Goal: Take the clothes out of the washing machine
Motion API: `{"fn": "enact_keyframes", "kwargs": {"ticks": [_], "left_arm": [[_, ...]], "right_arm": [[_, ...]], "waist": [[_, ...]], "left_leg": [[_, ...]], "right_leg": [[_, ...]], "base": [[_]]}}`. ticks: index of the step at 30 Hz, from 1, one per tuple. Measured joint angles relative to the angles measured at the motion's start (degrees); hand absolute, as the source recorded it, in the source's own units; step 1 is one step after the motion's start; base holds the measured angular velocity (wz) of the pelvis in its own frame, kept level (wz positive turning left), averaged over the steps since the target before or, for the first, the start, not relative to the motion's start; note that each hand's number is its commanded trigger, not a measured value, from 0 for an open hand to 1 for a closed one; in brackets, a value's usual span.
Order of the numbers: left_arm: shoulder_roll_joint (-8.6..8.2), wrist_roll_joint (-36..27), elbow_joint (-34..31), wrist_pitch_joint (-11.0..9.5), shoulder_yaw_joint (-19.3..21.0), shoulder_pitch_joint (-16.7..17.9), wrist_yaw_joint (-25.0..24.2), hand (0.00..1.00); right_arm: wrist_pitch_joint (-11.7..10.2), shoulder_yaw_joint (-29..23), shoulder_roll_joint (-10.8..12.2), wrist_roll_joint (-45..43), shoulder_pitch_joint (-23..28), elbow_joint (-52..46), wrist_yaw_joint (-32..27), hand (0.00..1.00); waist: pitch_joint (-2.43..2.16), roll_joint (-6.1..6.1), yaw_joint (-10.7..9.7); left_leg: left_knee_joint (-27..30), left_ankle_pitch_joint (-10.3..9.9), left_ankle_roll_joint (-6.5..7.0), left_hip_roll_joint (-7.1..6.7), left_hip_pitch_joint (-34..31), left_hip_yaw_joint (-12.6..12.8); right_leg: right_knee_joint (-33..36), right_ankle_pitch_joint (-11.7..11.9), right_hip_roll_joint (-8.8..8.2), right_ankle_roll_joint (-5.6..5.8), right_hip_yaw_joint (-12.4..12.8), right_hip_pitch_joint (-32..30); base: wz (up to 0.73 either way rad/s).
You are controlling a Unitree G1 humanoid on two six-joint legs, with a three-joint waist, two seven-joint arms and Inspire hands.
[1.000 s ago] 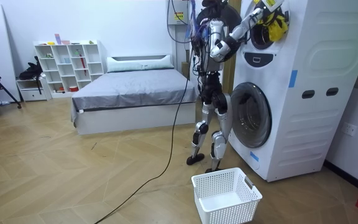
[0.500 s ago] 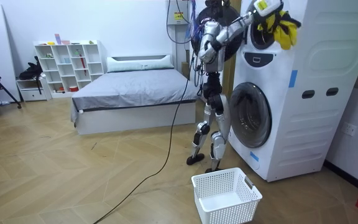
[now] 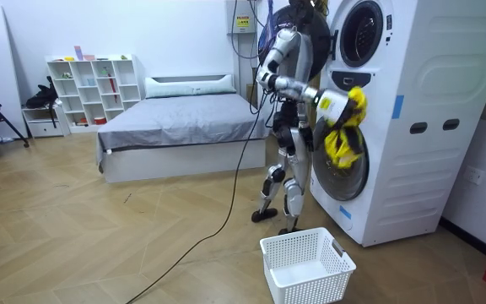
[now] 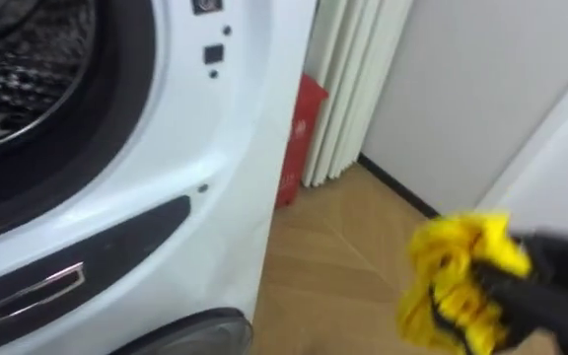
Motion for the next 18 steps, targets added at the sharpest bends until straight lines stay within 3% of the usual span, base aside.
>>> {"fn": "enact_keyframes", "kwargs": {"ticks": [1, 2, 3, 4, 5, 7, 14, 18], "left_arm": [[-0.04, -0.09, -0.13, 0.04, -0.89, -0.49, -0.27, 0.00], [-0.04, -0.06, -0.08, 0.04, -1.09, -0.54, -0.37, 0.00], [-0.05, 0.00, -0.03, 0.01, -1.22, -0.53, -0.87, 0.00], [-0.10, -0.05, -0.03, 0.06, -1.77, -0.50, -1.34, 0.00], [-0.10, -0.06, -0.09, 0.05, -2.28, -0.48, -1.41, 0.00], [-0.07, -0.40, -0.21, -0.10, -2.74, -0.33, -1.77, 0.00], [-0.11, -3.32, -0.49, -1.49, -4.50, -1.16, -1.70, 0.00], [-0.14, -4.65, -0.89, -1.63, -7.60, -2.34, -1.03, 0.00]], "right_arm": [[0.01, 0.99, 0.43, -1.01, -0.06, 2.45, -0.30, 1.00], [-0.05, 1.64, 0.46, -1.12, -0.10, 3.55, -0.49, 1.00], [-0.07, 2.22, 0.70, -1.80, -0.11, 5.63, -0.50, 1.00], [-0.15, 2.58, 1.11, -2.82, -0.31, 7.43, -0.90, 1.00], [-0.16, 2.77, 1.29, -2.86, -0.59, 8.48, -1.11, 1.00], [-0.49, 2.83, 2.31, -3.17, -1.13, 13.80, -2.22, 1.00], [-3.30, 4.47, 3.21, -2.83, -4.62, 24.84, -7.12, 1.00], [-5.91, 6.82, 3.13, -0.85, -8.33, 30.75, -9.90, 1.00]], "waist": [[-0.08, 1.07, -0.11], [0.16, 1.79, -0.08], [-0.46, 3.03, -0.09], [-0.53, 4.28, 0.25], [-0.40, 4.76, 0.17], [-0.41, 6.40, -0.12], [-0.07, 8.84, -0.95], [0.05, 9.82, -1.09]], "left_leg": [[-0.11, -0.21, 0.30, -0.12, -0.34, 0.02], [-0.10, -0.21, 0.30, -0.19, -0.49, 0.06], [-0.22, -0.24, 0.34, -0.42, -1.32, 0.10], [-0.35, -0.26, 0.40, -0.73, -1.93, -0.02], [-0.37, -0.24, 0.43, -0.91, -2.14, -0.29], [-0.06, -0.38, 0.70, -1.18, -3.41, -3.12], [0.71, -0.45, 2.19, -2.19, -7.72, -7.33], [0.70, -0.44, 2.79, -3.03, -9.31, -7.57]], "right_leg": [[0.08, 0.08, 0.05, 0.13, 0.22, -0.53], [0.08, 0.13, 0.12, 0.20, 0.51, -0.71], [0.24, 0.20, 0.15, 0.31, 0.78, -1.70], [0.49, 0.24, 0.11, 0.46, 1.13, -2.60], [0.65, 0.23, 0.09, 0.51, 1.26, -2.88], [1.09, 0.20, 0.03, 0.63, 1.31, -3.97], [2.05, 0.36, -0.63, 1.23, 1.20, -7.76], [3.69, 0.28, -1.12, 1.47, 1.15, -9.97]], "base": [[-0.05], [-0.13], [-0.18], [-0.18], [-0.12], [0.04], [0.09], [0.01]]}}
